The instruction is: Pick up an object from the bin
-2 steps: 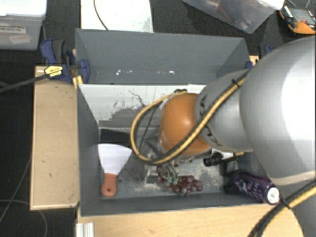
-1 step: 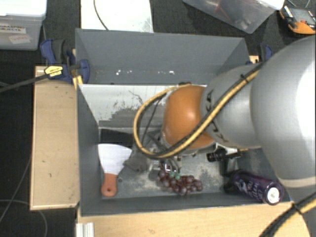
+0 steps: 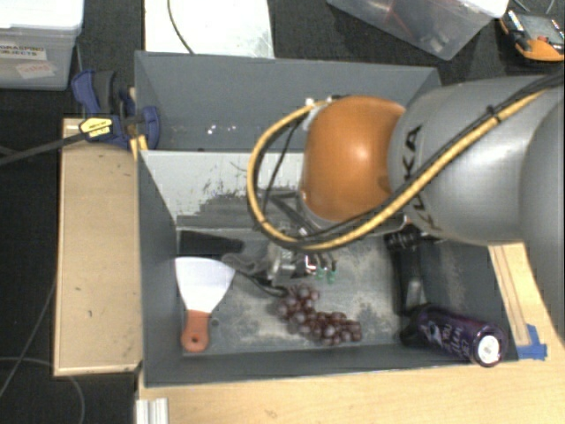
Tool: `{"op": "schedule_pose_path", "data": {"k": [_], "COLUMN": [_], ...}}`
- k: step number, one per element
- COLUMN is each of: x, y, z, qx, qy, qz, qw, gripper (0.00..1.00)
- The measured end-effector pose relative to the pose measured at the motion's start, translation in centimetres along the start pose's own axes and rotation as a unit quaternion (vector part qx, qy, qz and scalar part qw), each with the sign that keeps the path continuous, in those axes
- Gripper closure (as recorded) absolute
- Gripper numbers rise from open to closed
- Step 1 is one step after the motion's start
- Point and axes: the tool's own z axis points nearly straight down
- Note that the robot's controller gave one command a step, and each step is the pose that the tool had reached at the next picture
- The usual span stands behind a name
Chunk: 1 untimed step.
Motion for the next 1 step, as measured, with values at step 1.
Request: {"op": "schedule_pose_path", "data": {"k": [1], "x": [0.1], "y": [-0.34], "z": [-2.05], "qx": [0.004], "qy": [0.0097], "qz": [0.007], "qw": [0.9999], "gripper": [1.0]}}
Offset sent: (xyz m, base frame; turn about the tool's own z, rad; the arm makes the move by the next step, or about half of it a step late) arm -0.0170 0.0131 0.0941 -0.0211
